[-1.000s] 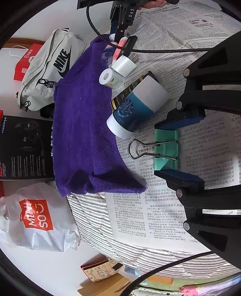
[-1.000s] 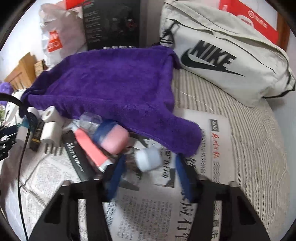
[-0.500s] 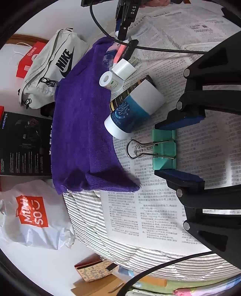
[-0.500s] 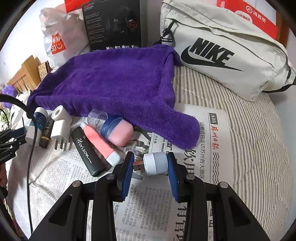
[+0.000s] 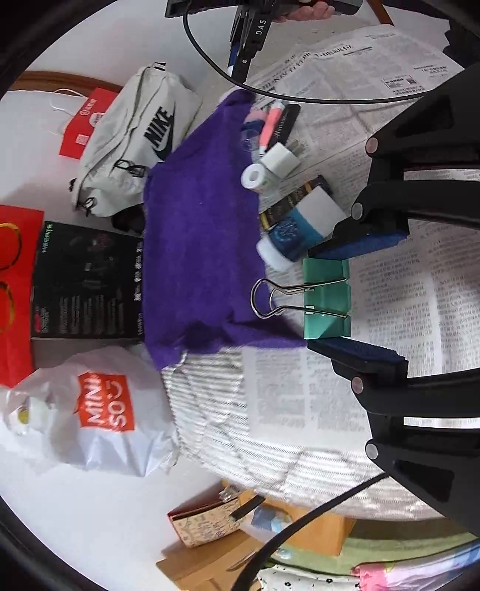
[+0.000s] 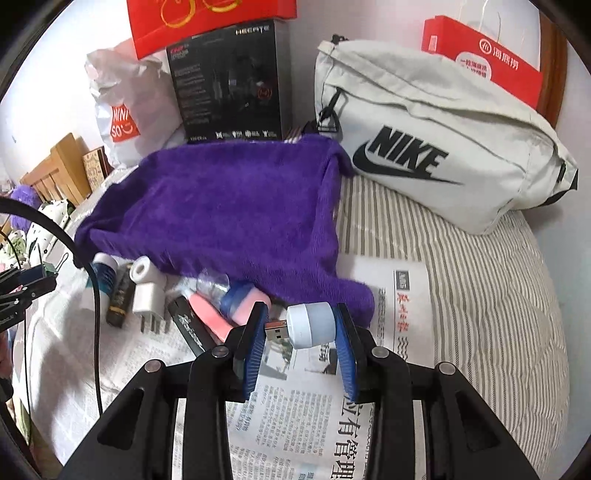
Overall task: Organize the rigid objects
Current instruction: 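Place the clip on the purple towel with the left tool while the right tool places the USB light there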
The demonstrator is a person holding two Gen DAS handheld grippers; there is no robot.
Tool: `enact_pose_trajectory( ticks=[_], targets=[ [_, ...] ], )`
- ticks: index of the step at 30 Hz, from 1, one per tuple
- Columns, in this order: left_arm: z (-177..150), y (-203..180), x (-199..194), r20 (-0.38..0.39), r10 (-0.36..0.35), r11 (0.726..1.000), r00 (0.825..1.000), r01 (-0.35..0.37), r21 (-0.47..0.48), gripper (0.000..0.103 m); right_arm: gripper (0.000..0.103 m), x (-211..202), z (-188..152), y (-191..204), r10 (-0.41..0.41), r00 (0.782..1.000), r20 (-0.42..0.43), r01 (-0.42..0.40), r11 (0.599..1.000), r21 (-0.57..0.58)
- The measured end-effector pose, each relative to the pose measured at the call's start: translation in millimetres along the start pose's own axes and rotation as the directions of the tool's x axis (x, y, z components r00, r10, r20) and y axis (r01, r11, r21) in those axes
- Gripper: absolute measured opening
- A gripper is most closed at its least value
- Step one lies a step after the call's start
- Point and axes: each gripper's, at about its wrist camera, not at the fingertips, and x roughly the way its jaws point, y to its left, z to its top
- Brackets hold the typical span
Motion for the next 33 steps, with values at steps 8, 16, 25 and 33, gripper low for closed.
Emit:
enact_pose_trajectory(
  ticks=[8, 16, 25, 33],
  targets=[
    [38.3, 8.8, -19.1, 0.055, -0.004, 1.000, 0.998, 0.004, -0.002, 0.039, 0.036, -7.5, 28.9, 6.8, 0.013, 0.999, 0.046, -0.012, 1.000, -0.024],
    [82.1, 5.9, 7.5, 0.062, -0.032, 0.999, 0.998, 0.033, -0.014, 0.039, 0.036, 8.1, 63.6, 14.7, 0.009, 0.999, 0.049, -0.007, 0.999, -0.047],
    [124.4, -0.6, 61.3, 0.013, -0.079, 0.996, 0.997, 0.079, -0.030, 0.039, 0.036, 39.6, 103.2, 16.8, 0.027, 0.998, 0.048, -0.025, 0.999, -0.032],
    [146.1, 3.3, 110.9, -0.039, -0.073, 0.996, 0.997, 0.071, -0.059, 0.039, 0.036, 88.3, 130.0, 19.3, 0.039, 0.999, 0.014, -0.038, 0.999, -0.033]
  ],
)
